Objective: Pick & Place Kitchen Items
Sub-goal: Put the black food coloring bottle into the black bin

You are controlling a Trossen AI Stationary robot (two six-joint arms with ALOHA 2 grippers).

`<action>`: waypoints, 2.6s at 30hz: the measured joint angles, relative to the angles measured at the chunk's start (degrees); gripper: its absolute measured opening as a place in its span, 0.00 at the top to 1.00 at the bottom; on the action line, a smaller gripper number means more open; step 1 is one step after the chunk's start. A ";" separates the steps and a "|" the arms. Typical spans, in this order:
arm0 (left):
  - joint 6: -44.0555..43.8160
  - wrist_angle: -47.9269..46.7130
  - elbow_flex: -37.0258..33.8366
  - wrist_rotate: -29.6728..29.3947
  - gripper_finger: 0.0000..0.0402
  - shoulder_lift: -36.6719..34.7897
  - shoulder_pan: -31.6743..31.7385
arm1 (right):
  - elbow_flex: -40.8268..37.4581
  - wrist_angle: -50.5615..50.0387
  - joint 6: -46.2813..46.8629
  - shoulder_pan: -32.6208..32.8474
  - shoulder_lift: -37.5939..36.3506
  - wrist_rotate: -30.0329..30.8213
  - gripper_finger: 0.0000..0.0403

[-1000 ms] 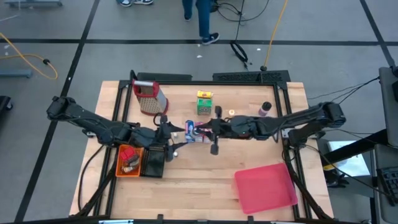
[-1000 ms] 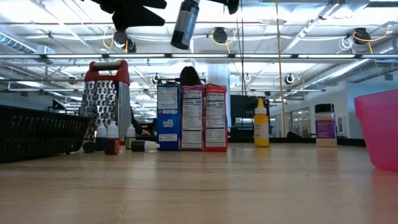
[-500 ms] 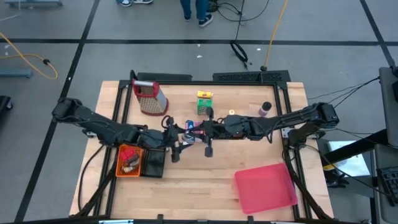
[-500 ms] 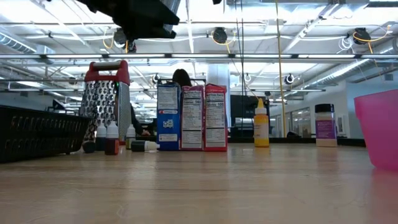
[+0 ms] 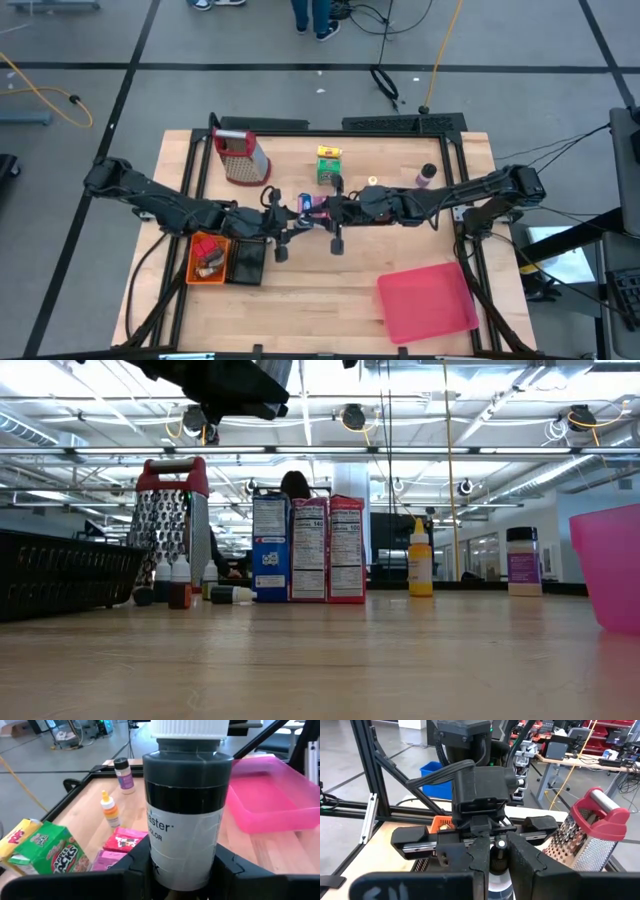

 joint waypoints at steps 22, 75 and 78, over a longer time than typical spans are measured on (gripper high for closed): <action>-7.82 -17.68 0.22 -7.43 0.74 -7.79 -3.96 | -0.26 -8.18 0.67 -0.13 0.37 0.73 0.71; -87.09 -28.52 -19.71 -36.50 0.68 5.57 -32.23 | -0.15 -9.60 -0.77 -0.09 0.07 0.48 0.77; -86.94 -28.10 -19.93 -36.58 0.66 5.55 -32.20 | -0.15 -9.60 -0.80 -0.09 0.07 0.48 0.77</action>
